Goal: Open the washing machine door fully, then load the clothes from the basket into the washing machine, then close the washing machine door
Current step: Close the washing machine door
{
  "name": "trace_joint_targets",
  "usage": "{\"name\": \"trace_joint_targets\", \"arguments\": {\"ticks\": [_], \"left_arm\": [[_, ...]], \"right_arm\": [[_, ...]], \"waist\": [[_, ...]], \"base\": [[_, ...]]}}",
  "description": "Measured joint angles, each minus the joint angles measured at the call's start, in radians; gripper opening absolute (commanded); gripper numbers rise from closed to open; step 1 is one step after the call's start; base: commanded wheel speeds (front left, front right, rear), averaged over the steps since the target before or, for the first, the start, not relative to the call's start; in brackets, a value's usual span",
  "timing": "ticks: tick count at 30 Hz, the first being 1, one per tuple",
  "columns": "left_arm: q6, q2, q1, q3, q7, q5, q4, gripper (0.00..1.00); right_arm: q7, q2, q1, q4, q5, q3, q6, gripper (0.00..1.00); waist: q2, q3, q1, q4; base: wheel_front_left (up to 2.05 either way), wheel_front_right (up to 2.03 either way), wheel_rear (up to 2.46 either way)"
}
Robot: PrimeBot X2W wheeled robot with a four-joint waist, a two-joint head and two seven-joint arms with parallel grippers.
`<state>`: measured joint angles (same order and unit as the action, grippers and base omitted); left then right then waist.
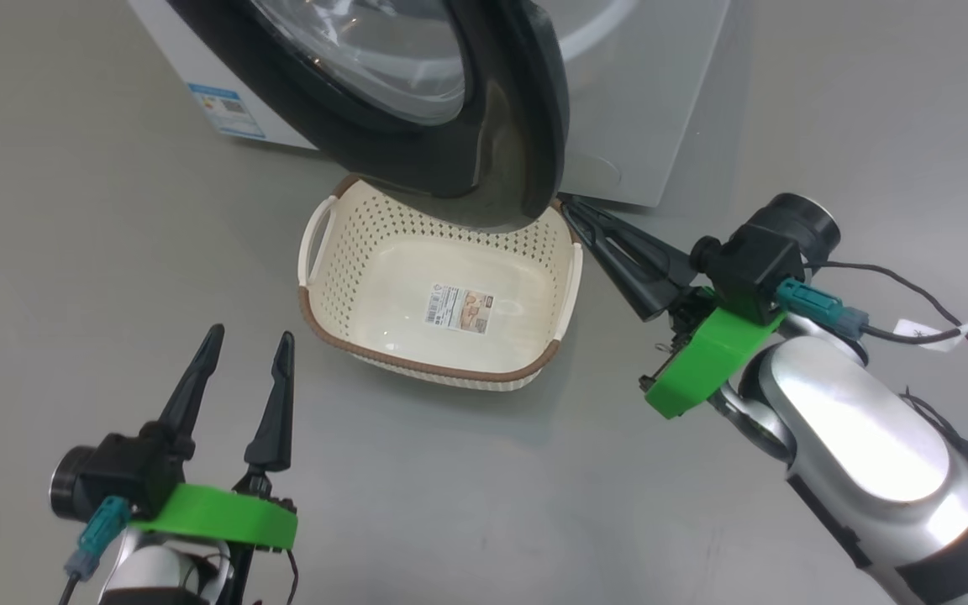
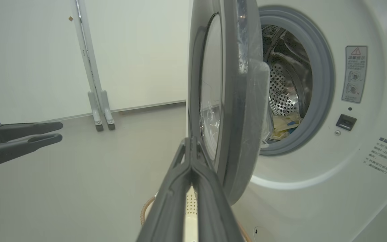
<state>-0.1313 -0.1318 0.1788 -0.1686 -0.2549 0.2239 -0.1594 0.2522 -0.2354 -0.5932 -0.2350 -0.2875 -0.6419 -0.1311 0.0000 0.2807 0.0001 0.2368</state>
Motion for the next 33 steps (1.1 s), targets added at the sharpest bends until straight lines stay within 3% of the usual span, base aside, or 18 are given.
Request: {"name": "trace_joint_targets", "arguments": {"ticks": [14, 33], "left_arm": [[0.000, 0.037, 0.033, -0.030, 0.000, 0.007, -0.003, 1.00], [0.000, 0.068, 0.049, -0.035, 0.000, 0.017, -0.008, 1.00]], "right_arm": [[0.000, -0.020, -0.132, -0.118, -0.012, -0.019, 0.000, 0.00], [0.000, -0.070, -0.155, -0.175, -0.022, 0.020, 0.000, 0.00]], "waist": [[0.0000, 0.084, 0.0000, 0.128], [0.0000, 0.117, -0.0001, 0.190]], "base": [[0.00, 0.00, 0.00], [0.00, 0.00, 0.00]]}}
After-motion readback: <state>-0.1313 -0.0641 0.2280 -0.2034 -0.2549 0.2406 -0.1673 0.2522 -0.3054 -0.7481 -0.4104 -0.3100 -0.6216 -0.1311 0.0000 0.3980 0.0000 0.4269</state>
